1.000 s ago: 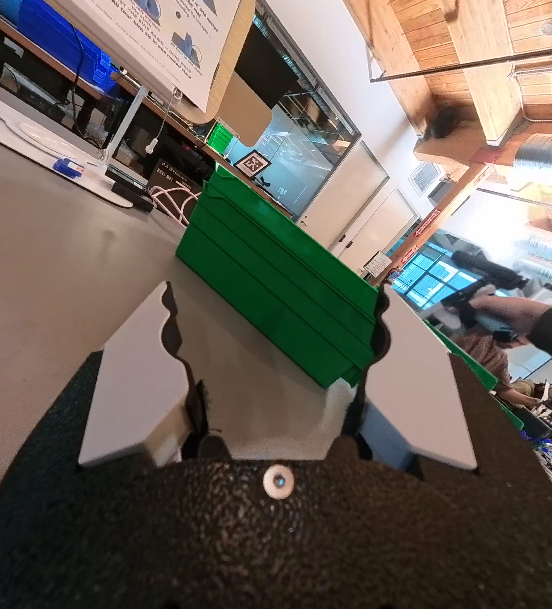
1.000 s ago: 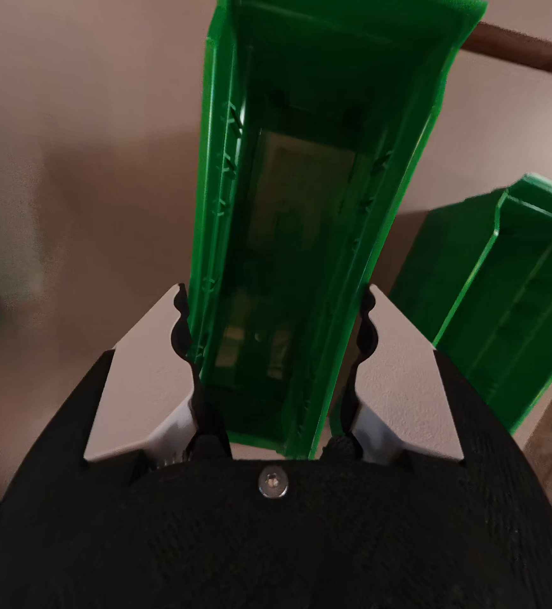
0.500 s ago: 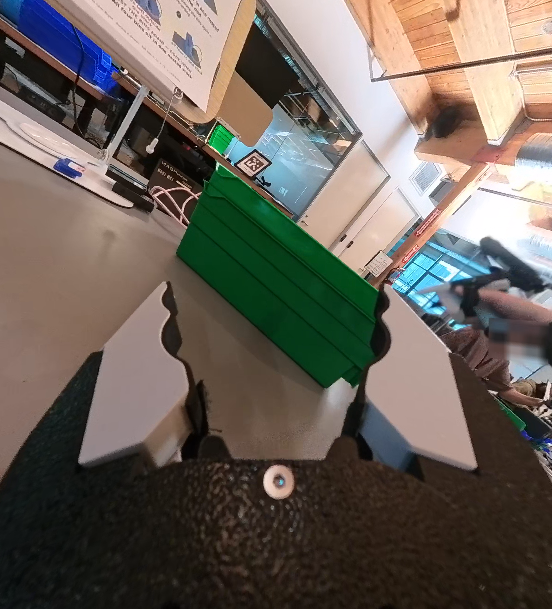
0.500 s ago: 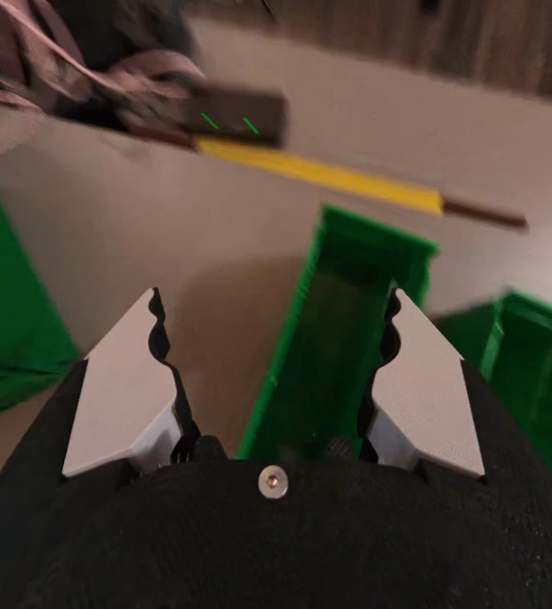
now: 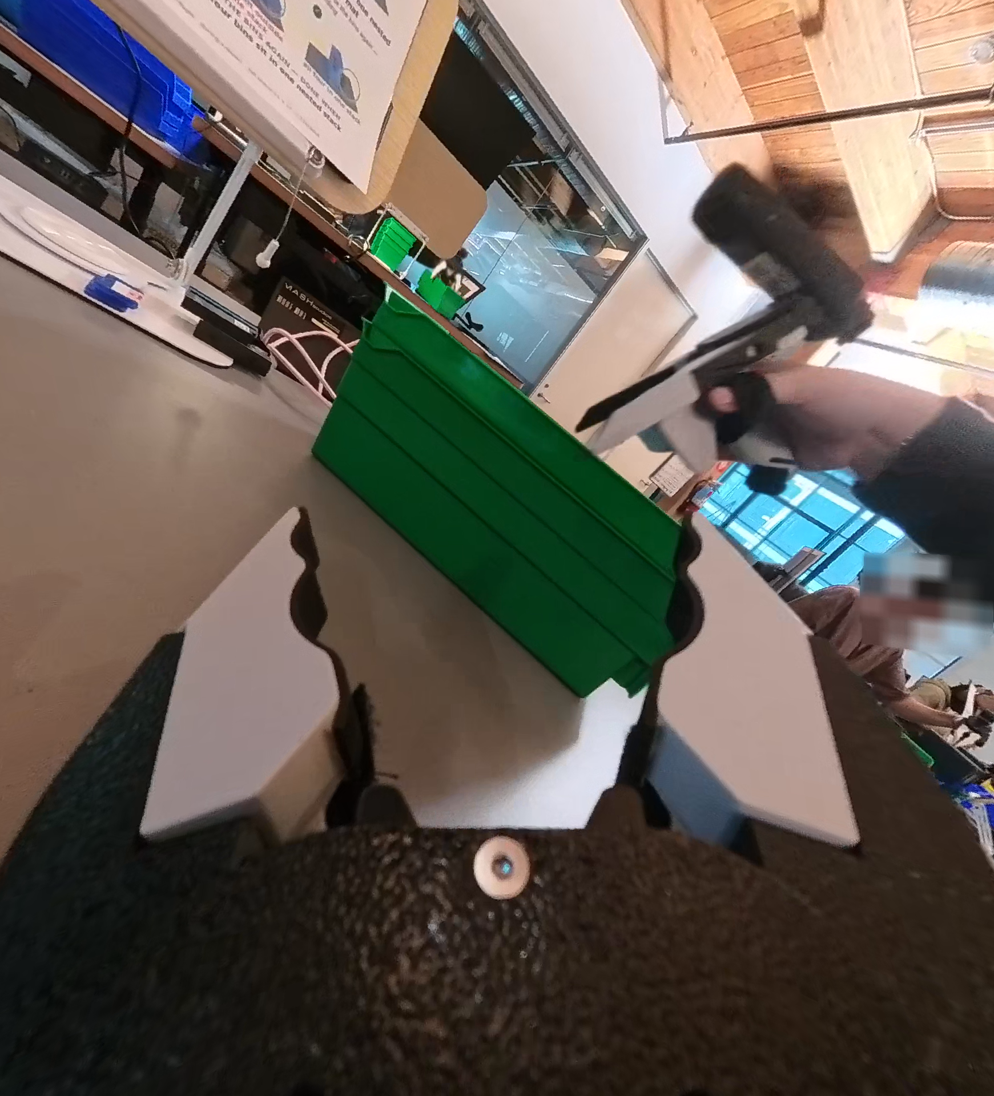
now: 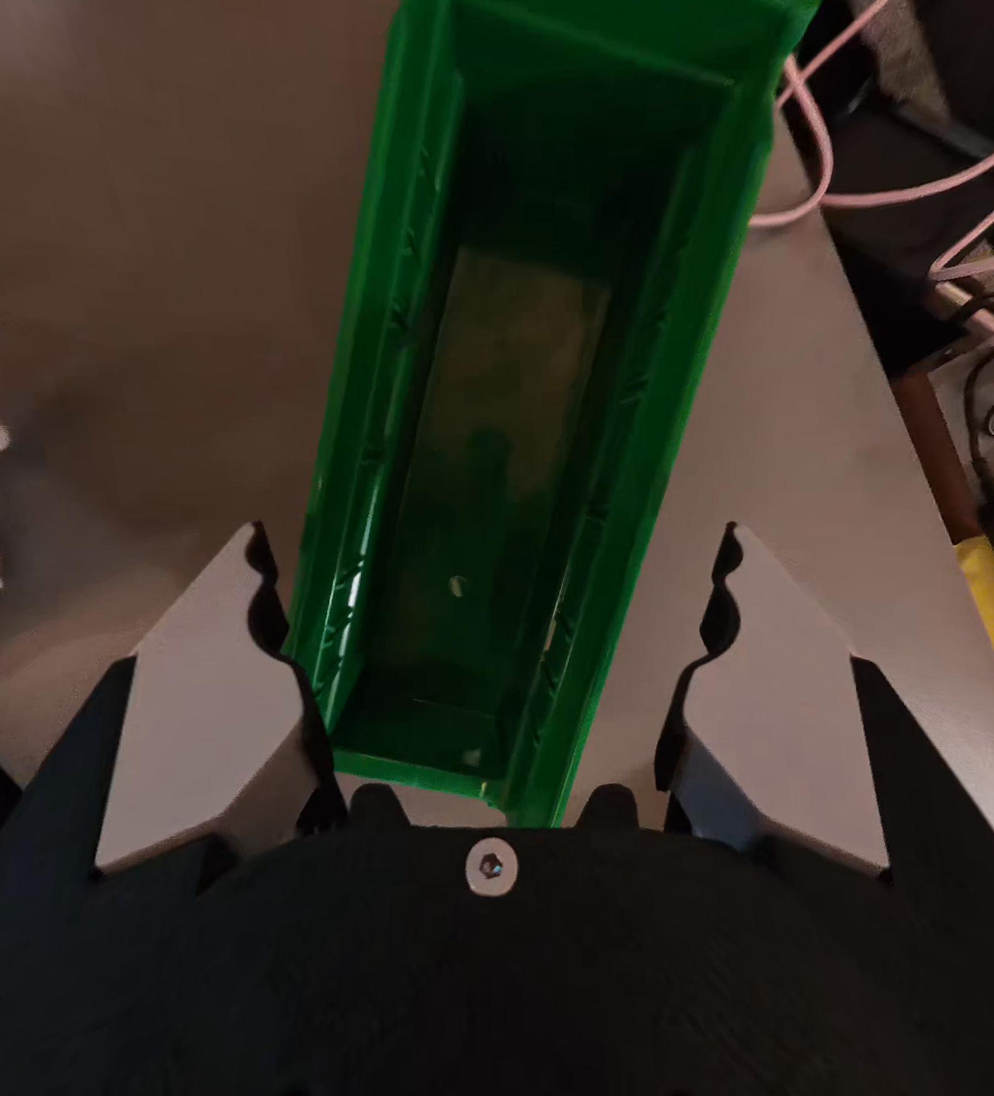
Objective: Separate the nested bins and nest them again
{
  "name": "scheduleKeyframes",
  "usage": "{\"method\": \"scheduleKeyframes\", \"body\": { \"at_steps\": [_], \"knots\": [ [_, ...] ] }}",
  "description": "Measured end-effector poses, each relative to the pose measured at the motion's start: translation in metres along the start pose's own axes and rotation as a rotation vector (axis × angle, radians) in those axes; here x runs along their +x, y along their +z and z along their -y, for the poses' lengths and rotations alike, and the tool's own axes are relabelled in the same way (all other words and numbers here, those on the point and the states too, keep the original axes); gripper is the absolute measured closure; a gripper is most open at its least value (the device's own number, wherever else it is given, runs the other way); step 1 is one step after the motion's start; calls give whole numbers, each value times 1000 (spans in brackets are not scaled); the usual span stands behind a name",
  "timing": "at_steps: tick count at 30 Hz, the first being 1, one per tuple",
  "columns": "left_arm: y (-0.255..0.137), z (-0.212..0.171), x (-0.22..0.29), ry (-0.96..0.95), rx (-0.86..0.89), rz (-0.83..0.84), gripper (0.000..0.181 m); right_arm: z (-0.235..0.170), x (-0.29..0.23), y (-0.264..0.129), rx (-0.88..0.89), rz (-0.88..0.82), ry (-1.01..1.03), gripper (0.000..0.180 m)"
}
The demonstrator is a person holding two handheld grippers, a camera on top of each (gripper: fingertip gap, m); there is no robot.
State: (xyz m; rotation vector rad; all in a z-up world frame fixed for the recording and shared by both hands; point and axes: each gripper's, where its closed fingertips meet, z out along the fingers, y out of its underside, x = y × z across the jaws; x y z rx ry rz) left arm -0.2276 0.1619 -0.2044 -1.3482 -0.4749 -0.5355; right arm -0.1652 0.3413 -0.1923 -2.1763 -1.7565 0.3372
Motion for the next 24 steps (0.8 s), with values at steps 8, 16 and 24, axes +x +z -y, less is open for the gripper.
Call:
{"method": "scheduleKeyframes", "body": {
  "at_steps": [8,16,24],
  "knots": [
    [-2,4,-1,-40,23,-15,62,7,-2,18,-157,5,35,68],
    [-2,3,-1,-51,15,-18,62,27,-14,3,-175,-36,-8,81],
    [-2,3,-1,-51,15,-18,63,53,-30,-19,-113,5,0,80]
  ]
}}
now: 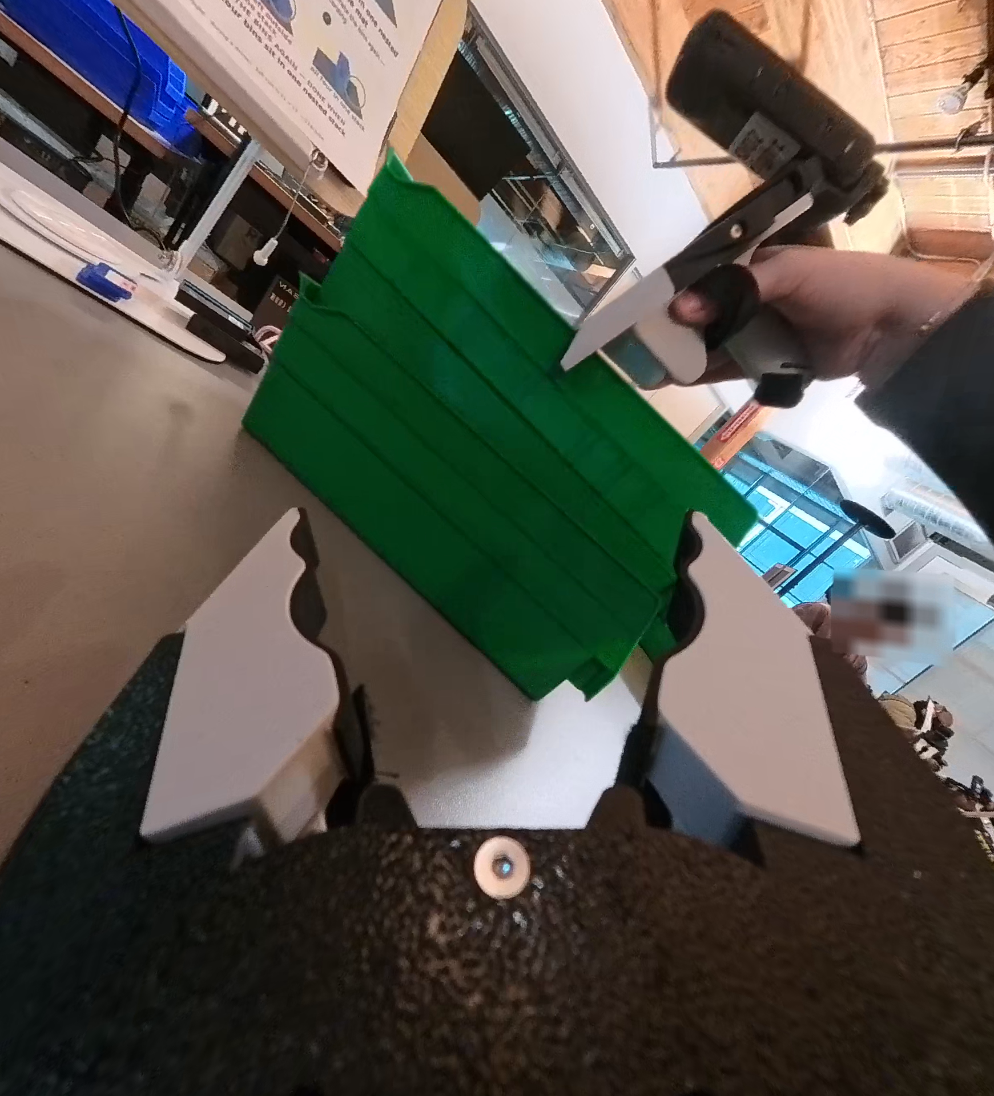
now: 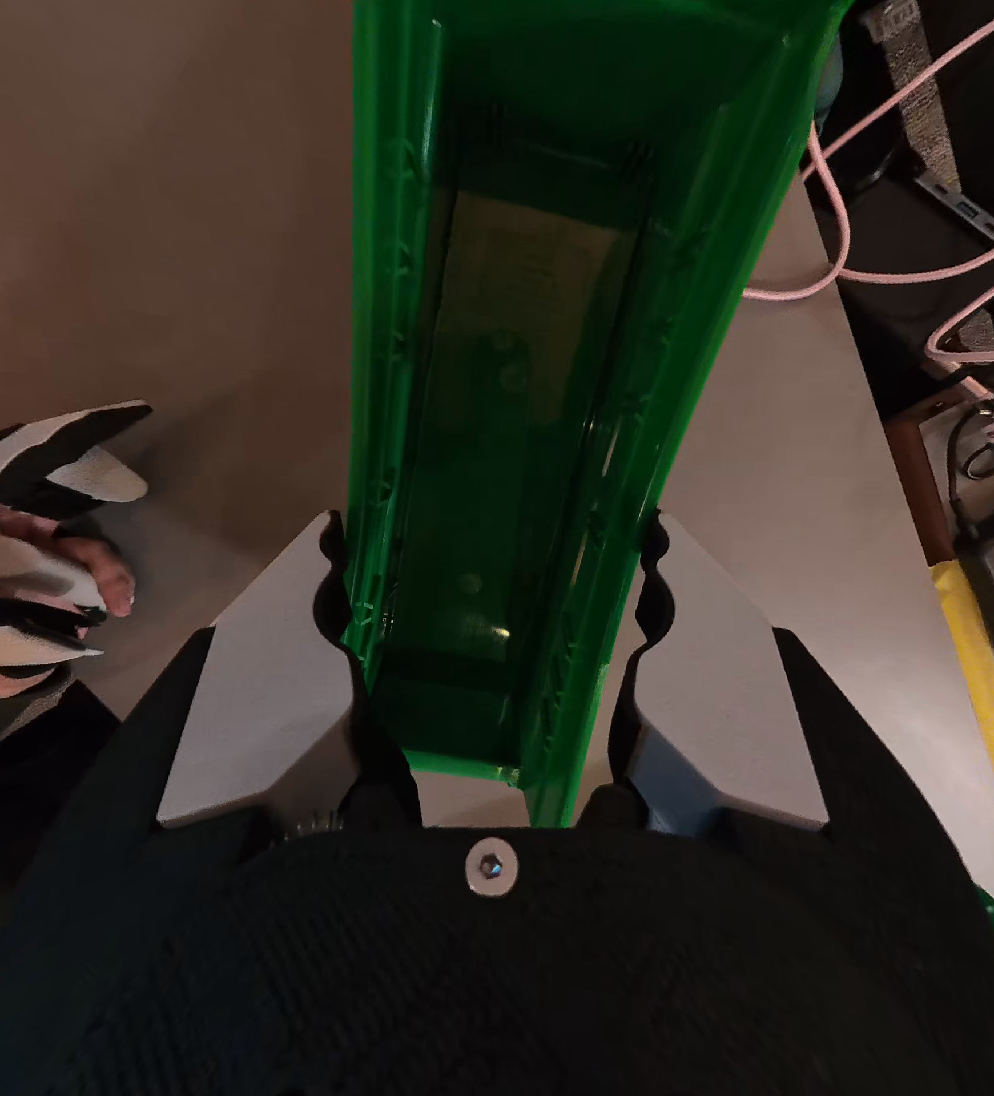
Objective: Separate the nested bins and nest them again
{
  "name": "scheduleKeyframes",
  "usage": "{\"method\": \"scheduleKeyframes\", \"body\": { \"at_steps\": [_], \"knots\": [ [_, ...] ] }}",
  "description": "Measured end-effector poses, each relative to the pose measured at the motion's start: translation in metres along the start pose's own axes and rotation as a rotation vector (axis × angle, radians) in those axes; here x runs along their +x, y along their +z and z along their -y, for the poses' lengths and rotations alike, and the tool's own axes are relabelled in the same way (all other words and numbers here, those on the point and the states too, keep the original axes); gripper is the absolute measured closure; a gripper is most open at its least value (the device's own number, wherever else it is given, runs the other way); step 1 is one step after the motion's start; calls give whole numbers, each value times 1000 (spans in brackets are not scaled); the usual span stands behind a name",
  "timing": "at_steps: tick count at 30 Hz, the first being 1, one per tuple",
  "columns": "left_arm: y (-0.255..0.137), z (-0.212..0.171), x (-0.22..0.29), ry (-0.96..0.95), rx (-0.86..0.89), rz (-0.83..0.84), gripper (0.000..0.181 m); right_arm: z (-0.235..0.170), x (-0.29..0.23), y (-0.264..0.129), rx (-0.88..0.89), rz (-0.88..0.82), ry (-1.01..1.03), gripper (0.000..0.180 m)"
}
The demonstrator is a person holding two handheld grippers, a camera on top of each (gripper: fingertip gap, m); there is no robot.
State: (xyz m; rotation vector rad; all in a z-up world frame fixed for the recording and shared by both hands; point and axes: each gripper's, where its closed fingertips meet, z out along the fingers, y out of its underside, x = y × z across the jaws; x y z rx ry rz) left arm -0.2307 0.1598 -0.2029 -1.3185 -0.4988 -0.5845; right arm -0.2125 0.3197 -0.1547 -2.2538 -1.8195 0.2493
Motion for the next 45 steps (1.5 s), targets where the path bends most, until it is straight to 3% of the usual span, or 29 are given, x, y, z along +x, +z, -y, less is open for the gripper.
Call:
{"method": "scheduleKeyframes", "body": {
  "at_steps": [4,8,14,17,21,25,30,35,36,40,42,45],
  "knots": [
    [0,0,0,0,3,-2,63,6,-2,-23,42,15,-5,80],
    [0,0,0,-1,2,-3,63,10,15,-69,157,36,56,80],
    [0,0,0,-5,3,-3,63,-38,98,-125,234,-148,252,79],
    [-1,1,0,-10,10,-3,63,-89,144,-116,153,-254,376,78],
    [0,0,-1,-7,1,0,63,-144,173,-79,129,-214,600,78],
    [-1,1,0,-9,5,-3,63,-193,175,-33,32,-154,747,77],
    [-1,1,0,-12,6,-5,63,-233,161,7,-85,-131,779,69],
    [-1,1,0,-12,8,-7,63,-234,153,13,-33,-177,643,57],
    [-1,1,0,-11,8,-6,63,-232,156,9,1,-224,597,48],
    [-1,1,0,-6,7,-5,63,-193,146,-38,341,-370,368,32],
    [-1,0,0,0,4,-2,63,-172,115,-62,550,-378,194,33],
    [0,0,0,9,2,2,63,-170,60,-79,742,-452,-105,51]
  ]
}}
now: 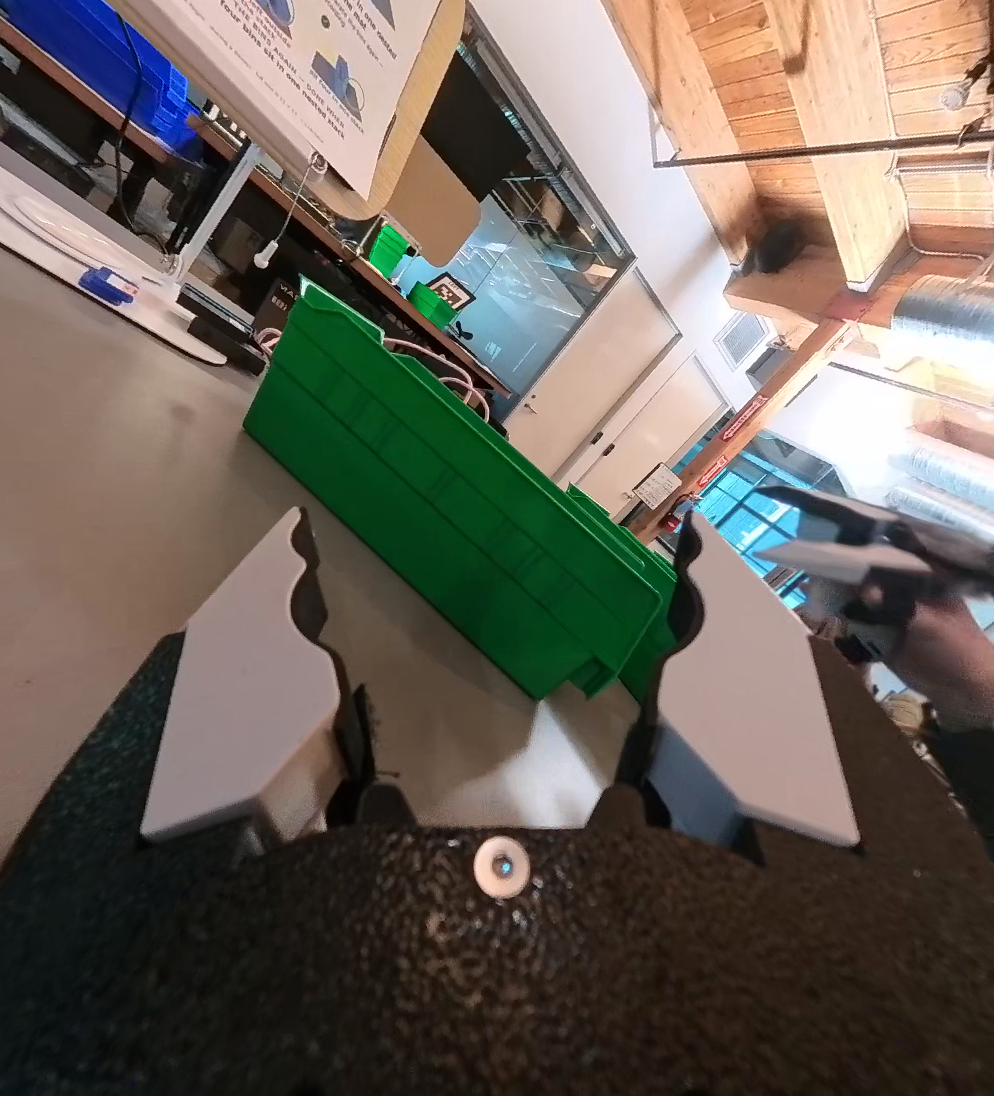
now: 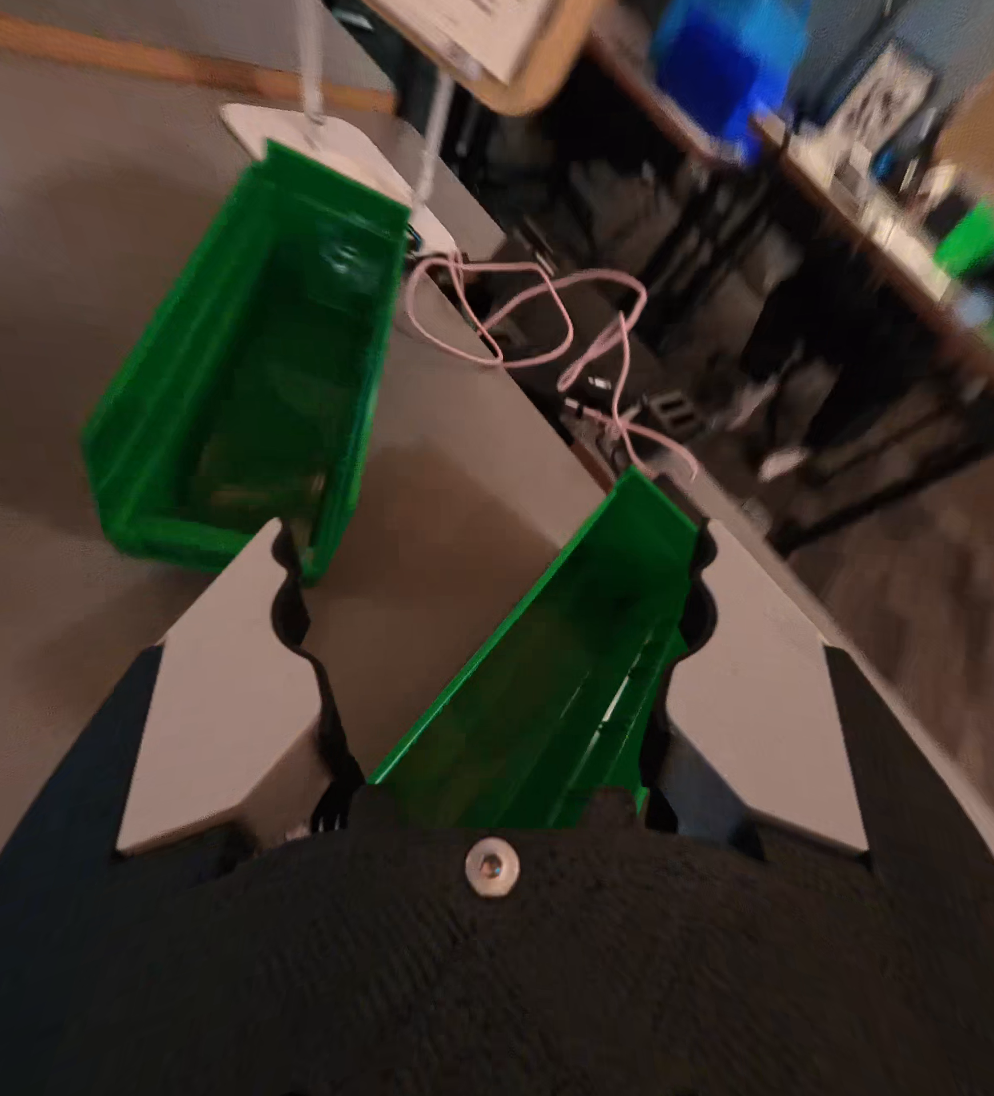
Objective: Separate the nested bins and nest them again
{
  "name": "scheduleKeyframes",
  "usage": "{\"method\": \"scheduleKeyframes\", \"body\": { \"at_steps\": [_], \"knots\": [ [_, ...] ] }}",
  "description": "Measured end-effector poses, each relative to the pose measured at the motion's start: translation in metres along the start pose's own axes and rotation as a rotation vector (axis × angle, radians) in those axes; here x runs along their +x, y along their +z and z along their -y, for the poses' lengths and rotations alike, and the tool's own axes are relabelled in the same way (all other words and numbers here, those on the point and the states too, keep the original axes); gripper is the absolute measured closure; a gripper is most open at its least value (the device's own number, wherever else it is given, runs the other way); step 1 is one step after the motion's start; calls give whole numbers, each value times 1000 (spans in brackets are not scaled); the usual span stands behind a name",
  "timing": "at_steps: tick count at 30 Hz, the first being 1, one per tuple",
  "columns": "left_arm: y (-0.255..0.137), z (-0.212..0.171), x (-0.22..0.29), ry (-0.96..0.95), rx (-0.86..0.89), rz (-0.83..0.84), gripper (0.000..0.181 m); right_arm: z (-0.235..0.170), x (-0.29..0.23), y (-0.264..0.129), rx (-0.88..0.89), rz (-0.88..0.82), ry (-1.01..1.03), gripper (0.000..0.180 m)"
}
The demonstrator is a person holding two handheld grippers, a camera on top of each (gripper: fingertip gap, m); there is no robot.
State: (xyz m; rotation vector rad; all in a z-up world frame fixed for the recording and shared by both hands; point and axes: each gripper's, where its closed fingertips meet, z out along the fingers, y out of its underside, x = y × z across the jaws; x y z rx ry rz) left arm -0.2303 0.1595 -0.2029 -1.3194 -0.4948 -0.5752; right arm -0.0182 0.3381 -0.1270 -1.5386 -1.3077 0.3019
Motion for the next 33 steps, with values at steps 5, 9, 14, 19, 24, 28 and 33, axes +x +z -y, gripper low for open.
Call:
{"method": "scheduleKeyframes", "body": {
  "at_steps": [5,9,14,19,24,28,33],
  "knots": [
    [1,-1,0,8,-4,7,63,-34,-53,-28,60,-108,-322,108],
    [1,-2,-1,14,-13,11,63,-52,-100,-27,142,-98,-486,122],
    [1,-1,-1,7,-7,8,64,-70,-103,-32,219,-259,-635,150],
    [1,-2,0,15,-6,7,64,-85,-89,-56,243,-313,-668,149],
    [0,-1,0,21,-1,12,64,-115,-54,-84,59,-432,-922,149],
    [2,-3,0,39,-11,22,64,-135,-58,-75,-50,-256,-932,140],
    [1,-3,0,42,-8,22,64,-155,-60,-55,-194,-88,-942,128]
  ]
}}
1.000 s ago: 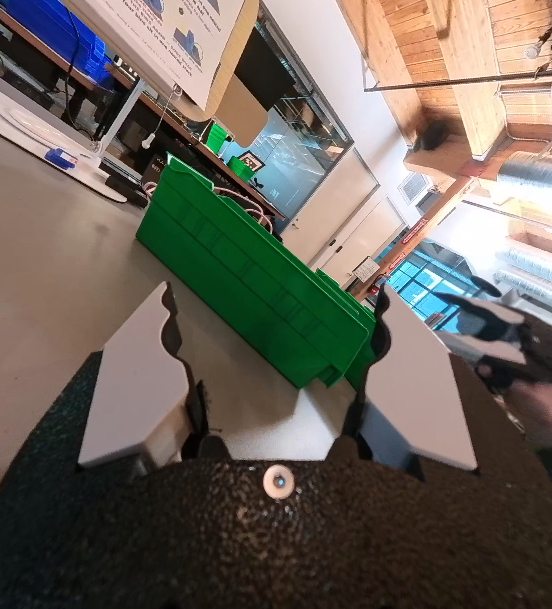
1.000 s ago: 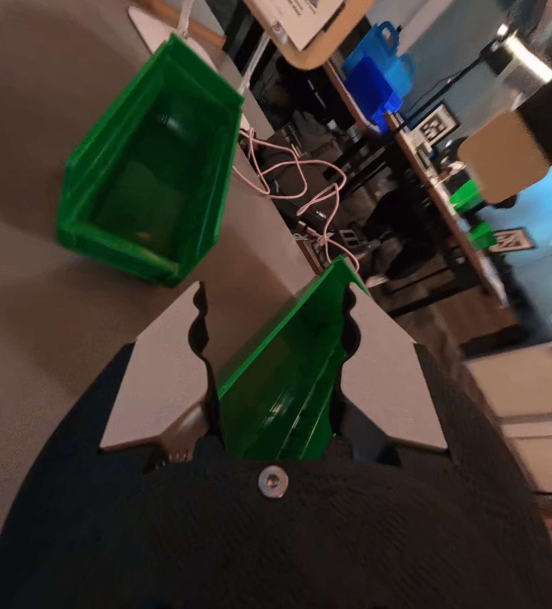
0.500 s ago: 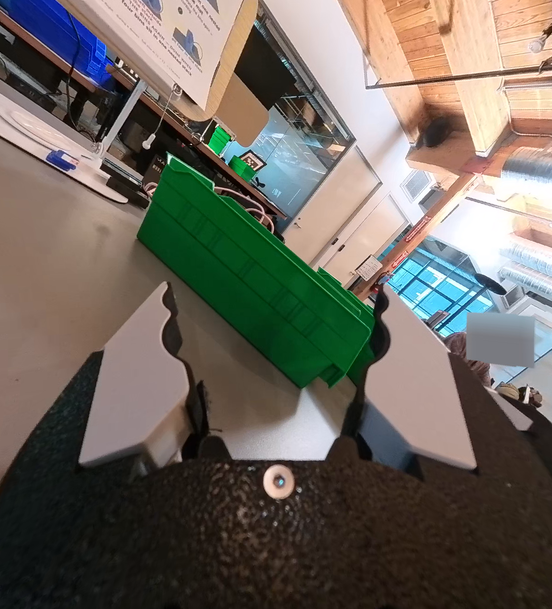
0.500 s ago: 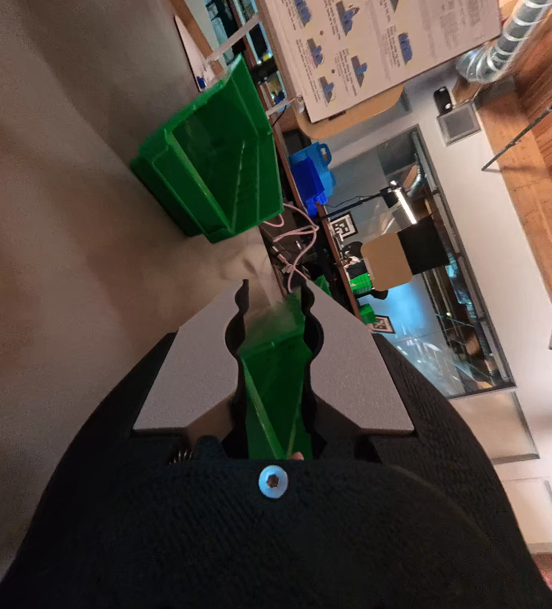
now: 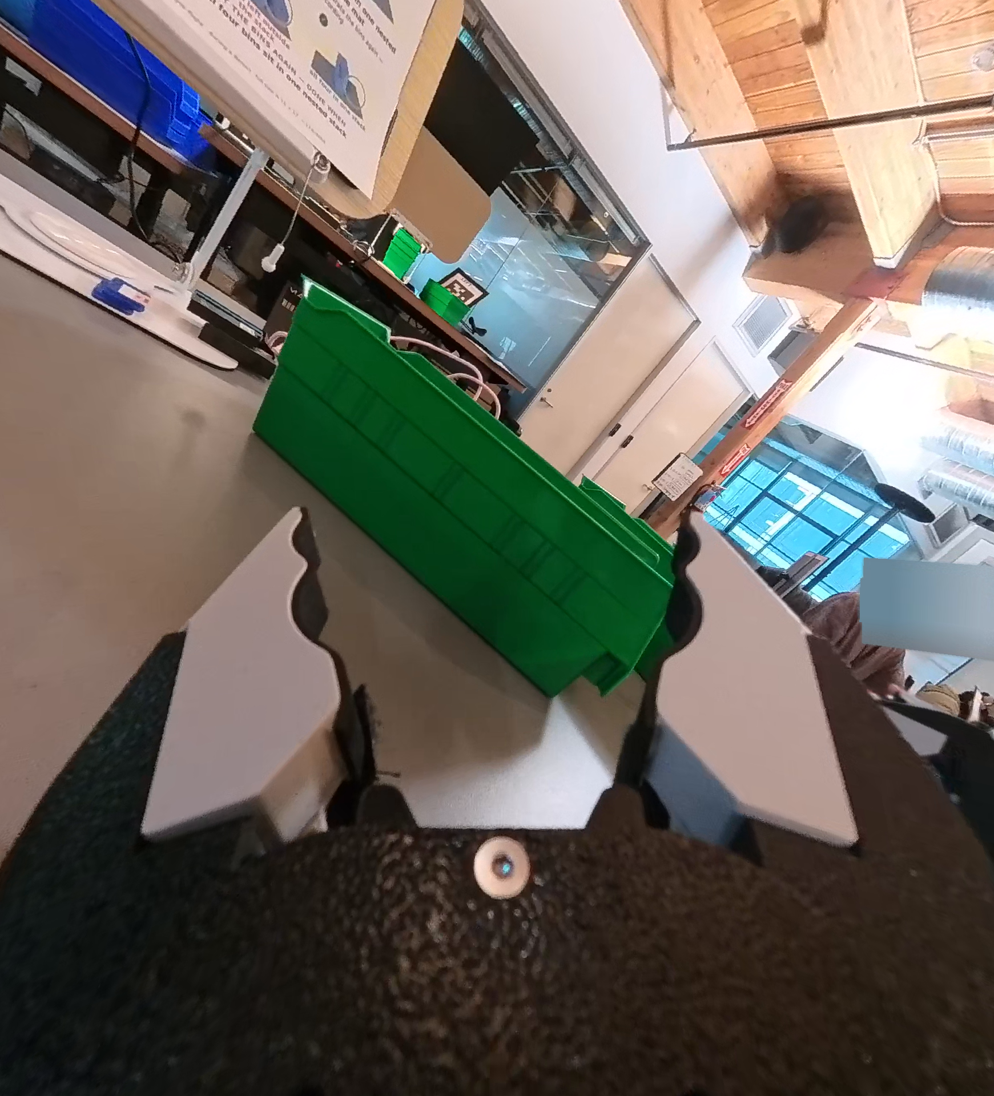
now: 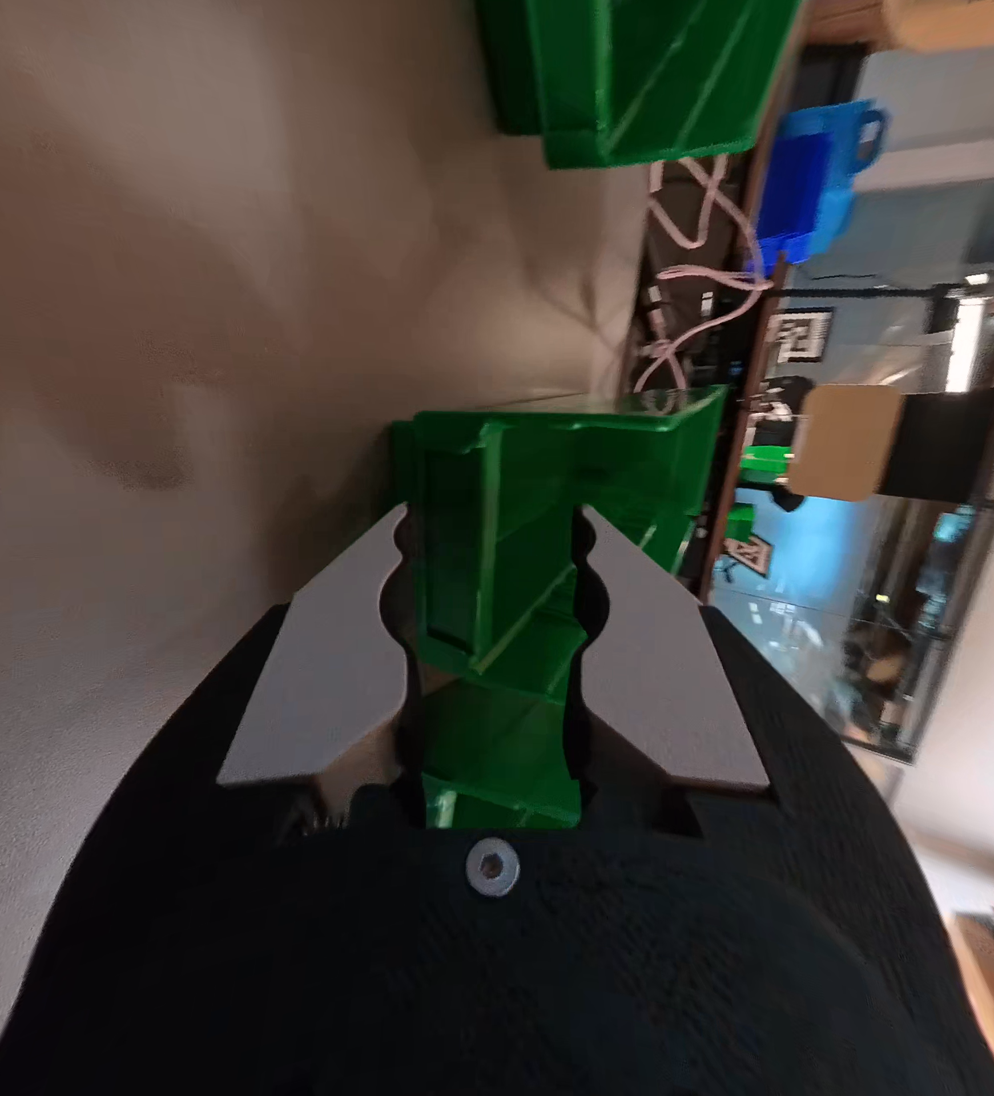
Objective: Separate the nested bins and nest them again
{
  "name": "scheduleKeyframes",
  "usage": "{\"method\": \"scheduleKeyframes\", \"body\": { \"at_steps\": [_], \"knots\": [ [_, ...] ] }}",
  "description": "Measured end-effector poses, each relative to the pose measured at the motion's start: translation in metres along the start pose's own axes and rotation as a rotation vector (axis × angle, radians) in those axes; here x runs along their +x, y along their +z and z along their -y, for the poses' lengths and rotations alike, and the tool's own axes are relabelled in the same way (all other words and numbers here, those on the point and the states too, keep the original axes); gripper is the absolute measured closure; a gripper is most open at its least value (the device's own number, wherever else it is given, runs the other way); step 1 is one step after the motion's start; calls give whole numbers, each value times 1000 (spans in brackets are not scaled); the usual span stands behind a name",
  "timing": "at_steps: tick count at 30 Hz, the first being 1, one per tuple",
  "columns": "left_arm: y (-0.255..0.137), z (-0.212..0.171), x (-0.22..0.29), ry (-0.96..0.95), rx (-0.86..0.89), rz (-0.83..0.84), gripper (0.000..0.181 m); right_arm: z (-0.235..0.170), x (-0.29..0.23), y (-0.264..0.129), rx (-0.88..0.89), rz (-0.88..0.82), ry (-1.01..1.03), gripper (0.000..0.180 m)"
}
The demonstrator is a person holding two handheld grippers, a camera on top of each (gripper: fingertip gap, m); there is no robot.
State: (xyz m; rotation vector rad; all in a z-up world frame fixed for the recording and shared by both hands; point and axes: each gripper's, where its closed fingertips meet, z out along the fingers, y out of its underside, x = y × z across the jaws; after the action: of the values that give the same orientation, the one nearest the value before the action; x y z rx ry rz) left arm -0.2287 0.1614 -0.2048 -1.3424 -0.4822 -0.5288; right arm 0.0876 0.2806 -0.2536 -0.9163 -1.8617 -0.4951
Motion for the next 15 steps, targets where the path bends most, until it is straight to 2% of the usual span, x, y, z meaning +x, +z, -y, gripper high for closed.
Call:
{"method": "scheduleKeyframes", "body": {
  "at_steps": [6,9,15],
  "knots": [
    [-1,1,0,-9,6,-4,64,-14,-24,22,-104,229,0,128],
    [-1,1,0,-11,5,-5,64,-22,-24,30,-151,236,-43,142],
    [0,1,-1,-19,5,-6,64,-25,-26,28,-196,287,-29,150]
  ]
}}
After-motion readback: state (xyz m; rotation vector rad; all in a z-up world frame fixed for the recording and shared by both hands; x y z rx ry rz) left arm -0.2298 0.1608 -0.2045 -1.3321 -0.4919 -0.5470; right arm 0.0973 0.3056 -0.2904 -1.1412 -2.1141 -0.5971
